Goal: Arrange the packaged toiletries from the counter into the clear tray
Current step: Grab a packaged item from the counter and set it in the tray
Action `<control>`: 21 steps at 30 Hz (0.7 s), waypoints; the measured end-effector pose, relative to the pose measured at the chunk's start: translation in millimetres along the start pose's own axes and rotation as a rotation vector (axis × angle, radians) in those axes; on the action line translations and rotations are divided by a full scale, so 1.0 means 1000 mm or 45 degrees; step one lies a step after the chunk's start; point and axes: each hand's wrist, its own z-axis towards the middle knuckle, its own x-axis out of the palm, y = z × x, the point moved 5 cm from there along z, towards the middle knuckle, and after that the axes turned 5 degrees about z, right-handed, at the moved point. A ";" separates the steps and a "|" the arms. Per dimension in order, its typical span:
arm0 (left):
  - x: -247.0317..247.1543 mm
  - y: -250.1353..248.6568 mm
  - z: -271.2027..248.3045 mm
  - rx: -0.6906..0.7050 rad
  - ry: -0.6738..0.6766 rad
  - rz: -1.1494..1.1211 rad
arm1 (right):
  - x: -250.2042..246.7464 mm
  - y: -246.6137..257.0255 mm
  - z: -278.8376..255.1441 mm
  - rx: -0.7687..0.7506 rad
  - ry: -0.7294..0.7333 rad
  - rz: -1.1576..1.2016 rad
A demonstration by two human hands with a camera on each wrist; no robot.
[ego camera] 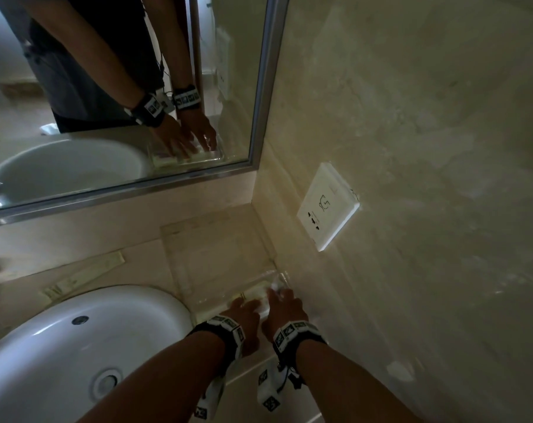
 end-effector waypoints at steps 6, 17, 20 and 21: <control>-0.005 0.003 -0.003 0.020 -0.015 0.050 | 0.005 -0.001 -0.003 -0.034 -0.001 0.026; -0.005 0.020 -0.022 -0.066 -0.049 0.058 | -0.003 0.006 -0.019 -0.129 -0.068 0.040; -0.015 0.029 -0.037 -0.122 -0.091 0.001 | -0.014 0.018 -0.022 -0.164 -0.096 0.007; -0.018 0.034 -0.042 -0.150 -0.097 -0.012 | -0.017 0.023 -0.024 -0.173 -0.107 0.013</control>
